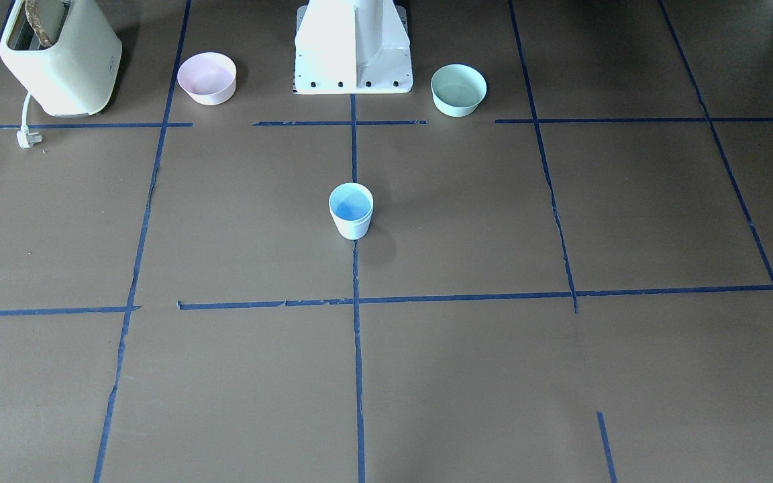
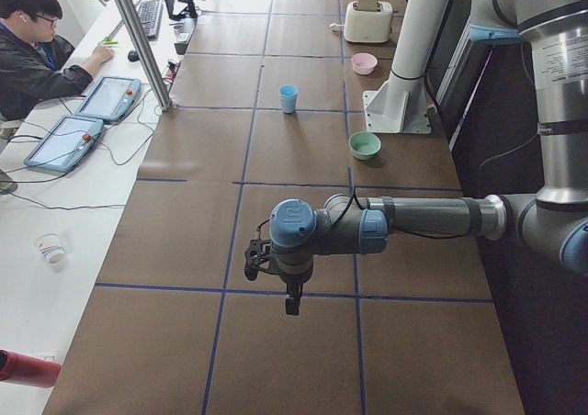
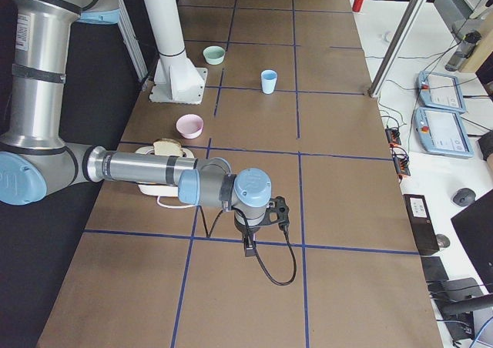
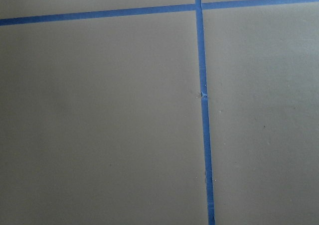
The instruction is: Stack blue cups with both arms
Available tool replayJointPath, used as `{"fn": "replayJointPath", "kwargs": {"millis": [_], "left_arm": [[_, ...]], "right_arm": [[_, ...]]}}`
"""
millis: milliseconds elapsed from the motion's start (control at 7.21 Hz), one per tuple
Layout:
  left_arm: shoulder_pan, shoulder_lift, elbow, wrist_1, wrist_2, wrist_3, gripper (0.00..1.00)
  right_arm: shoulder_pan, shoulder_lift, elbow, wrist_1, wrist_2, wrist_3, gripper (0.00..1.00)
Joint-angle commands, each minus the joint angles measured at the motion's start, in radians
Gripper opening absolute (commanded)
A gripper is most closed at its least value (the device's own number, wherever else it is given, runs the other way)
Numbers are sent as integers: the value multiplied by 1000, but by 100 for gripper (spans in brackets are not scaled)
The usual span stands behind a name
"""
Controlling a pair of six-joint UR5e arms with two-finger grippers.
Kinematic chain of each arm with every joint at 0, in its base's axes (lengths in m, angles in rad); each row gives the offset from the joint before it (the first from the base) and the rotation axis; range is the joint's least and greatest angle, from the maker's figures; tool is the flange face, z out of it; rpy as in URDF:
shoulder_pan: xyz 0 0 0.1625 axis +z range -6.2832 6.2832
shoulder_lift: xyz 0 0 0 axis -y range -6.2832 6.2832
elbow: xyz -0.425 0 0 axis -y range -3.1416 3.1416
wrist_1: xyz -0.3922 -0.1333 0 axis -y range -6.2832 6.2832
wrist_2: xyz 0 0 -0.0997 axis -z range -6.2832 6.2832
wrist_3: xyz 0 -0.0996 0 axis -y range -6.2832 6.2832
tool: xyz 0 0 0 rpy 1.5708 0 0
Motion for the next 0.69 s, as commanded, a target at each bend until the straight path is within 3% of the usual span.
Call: {"fn": "replayJointPath", "kwargs": {"millis": [0,555], "left_arm": [[0,1,0,0,0,0,100],[0,1,2,0,0,0,100]], "right_arm": [[0,0,0,0,0,0,100],[0,0,0,0,6,0,100]]}}
